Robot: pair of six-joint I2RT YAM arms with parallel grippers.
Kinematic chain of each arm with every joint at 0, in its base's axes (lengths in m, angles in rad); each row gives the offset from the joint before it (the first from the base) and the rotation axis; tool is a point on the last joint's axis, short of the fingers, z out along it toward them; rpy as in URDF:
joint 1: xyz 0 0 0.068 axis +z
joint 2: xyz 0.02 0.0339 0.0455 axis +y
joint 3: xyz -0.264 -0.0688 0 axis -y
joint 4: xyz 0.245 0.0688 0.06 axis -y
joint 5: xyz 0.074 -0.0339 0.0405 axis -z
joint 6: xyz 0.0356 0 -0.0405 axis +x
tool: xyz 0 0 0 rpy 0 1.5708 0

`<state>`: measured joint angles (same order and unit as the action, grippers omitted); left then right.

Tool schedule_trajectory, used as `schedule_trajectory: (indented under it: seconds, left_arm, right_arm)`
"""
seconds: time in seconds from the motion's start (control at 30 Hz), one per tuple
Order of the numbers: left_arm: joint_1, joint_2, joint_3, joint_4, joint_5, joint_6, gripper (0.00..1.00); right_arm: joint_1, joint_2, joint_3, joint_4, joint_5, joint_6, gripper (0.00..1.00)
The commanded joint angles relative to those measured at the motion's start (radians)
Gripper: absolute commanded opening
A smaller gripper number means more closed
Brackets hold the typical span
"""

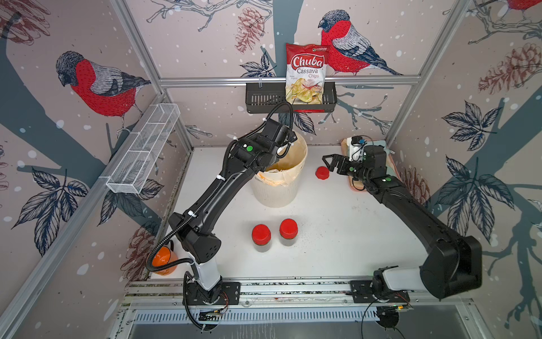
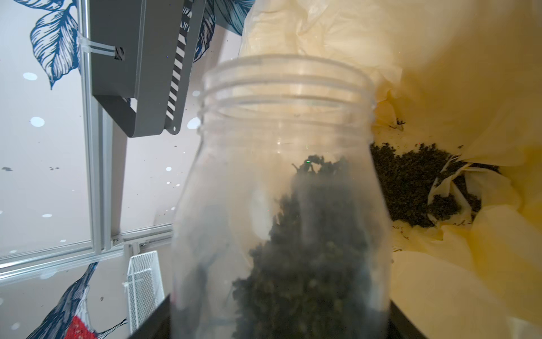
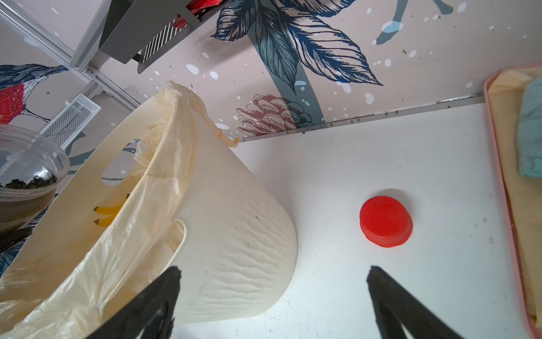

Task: Empty moldy tea leaves from jars
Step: Pour the moldy tea leaves from the jar into the trash bin.

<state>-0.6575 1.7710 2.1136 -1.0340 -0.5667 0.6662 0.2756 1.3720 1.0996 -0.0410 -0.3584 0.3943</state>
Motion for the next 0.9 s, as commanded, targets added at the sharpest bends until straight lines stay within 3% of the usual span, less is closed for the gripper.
schedule_trajectory:
  seconds: [0.0,0.2,0.43,0.67,0.87]
  left_arm:
    - [0.027,-0.016,0.000,0.029,0.100,-0.023,0.44]
    - [0.054,-0.025,0.050,0.011,0.237,-0.045,0.44]
    - [0.068,-0.031,0.074,0.008,0.291,-0.071,0.44]
    - [0.067,-0.041,0.039,0.139,0.105,-0.099,0.45]
    - [0.061,-0.048,0.052,0.263,0.023,-0.108,0.45]
  right_arm:
    - [-0.001,-0.003,0.000,0.046,-0.024,-0.002,0.99]
    - [-0.001,-0.003,0.001,0.047,-0.035,-0.001,0.99]
    - [0.000,-0.004,-0.001,0.052,-0.045,0.002,0.99]
    - [-0.002,-0.011,-0.004,0.052,-0.039,0.001,0.99]
    - [-0.001,-0.014,-0.005,0.052,-0.042,0.002,0.99]
